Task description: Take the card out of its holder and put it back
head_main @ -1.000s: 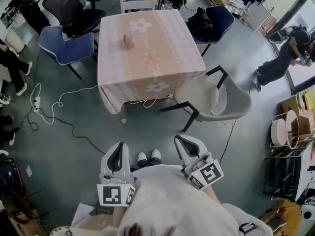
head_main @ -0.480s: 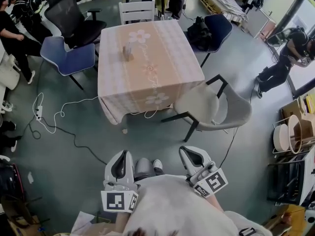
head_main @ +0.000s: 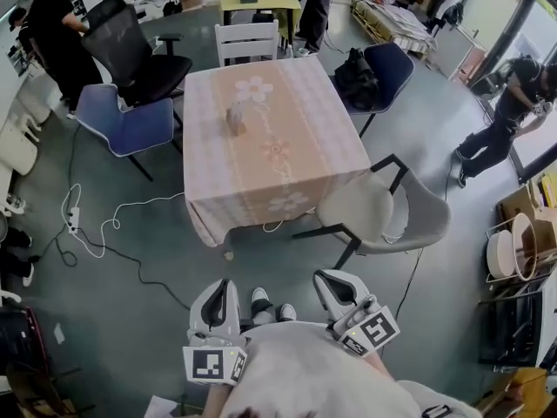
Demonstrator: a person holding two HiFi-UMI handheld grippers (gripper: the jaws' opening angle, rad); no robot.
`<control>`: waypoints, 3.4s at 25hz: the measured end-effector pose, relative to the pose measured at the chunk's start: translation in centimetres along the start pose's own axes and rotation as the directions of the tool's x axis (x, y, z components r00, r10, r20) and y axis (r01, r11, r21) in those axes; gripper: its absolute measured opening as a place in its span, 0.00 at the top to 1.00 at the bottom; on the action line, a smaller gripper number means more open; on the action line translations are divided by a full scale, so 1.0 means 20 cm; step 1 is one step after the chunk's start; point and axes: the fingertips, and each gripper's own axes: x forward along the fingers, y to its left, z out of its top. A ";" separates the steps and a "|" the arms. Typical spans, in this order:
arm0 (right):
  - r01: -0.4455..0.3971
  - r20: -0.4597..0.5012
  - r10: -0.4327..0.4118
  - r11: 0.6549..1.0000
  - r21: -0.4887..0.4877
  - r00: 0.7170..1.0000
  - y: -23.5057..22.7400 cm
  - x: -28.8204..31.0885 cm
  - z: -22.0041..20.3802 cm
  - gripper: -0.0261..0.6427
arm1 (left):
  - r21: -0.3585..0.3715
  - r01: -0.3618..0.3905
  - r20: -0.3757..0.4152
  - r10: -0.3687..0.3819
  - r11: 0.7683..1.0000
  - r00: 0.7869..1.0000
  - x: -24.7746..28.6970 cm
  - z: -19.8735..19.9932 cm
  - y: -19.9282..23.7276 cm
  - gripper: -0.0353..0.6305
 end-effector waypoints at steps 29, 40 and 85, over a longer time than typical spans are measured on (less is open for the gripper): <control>0.031 -0.052 -0.030 0.999 0.008 0.998 -0.11 0.49 -0.03 0.96 | -0.041 0.016 -0.012 -0.016 0.999 1.000 0.33 0.07 0.35 0.95; -0.035 -0.038 0.035 0.999 -0.010 0.999 -0.30 0.67 0.07 0.96 | -0.016 -0.002 0.027 0.002 1.000 1.000 0.54 0.19 0.31 0.95; 0.036 0.003 -0.036 0.998 -0.054 0.999 -0.61 1.02 0.22 0.96 | 0.015 0.079 0.052 -0.080 0.997 0.995 1.03 0.33 0.49 0.95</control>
